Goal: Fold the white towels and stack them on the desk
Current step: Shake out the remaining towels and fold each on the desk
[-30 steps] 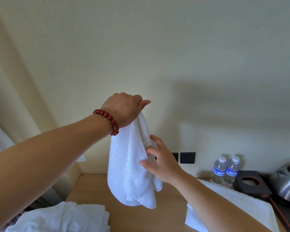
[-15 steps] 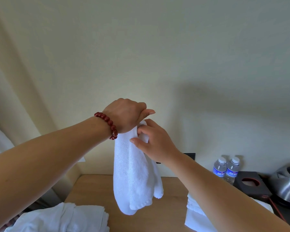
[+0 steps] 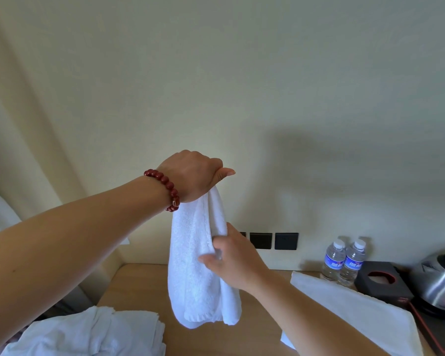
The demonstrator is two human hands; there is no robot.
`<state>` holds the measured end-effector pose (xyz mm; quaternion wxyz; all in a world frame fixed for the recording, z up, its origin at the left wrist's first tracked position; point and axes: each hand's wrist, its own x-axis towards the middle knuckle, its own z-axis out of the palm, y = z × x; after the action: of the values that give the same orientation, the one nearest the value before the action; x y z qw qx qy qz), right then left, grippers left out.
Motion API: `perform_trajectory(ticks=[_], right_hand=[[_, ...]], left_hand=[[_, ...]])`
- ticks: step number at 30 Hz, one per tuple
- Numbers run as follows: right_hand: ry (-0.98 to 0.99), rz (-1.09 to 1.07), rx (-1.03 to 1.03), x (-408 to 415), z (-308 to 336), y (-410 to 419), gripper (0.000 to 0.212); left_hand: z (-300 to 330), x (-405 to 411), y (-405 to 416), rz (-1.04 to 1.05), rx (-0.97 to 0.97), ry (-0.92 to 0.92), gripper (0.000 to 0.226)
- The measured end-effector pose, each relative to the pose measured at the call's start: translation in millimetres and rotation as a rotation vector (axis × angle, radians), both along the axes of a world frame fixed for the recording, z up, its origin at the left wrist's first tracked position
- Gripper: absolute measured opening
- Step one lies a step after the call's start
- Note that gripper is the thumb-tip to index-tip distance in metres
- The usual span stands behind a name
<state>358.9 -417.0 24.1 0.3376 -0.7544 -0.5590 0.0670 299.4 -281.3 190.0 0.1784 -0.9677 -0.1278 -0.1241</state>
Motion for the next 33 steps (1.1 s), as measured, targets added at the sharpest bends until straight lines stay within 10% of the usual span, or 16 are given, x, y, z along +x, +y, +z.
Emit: perform_trajectory(ticks=[22,33], right_hand=[[0.083,-0.165,0.271,21,-39,-45,0.034],[-0.032,-0.009,-0.124,51,-3,-56,0.026]], left_hand=[[2,-21,58,0.278,-0.061,-0.073,0.056],[-2,-34,72,0.328,-0.042,-0.048,0.057]])
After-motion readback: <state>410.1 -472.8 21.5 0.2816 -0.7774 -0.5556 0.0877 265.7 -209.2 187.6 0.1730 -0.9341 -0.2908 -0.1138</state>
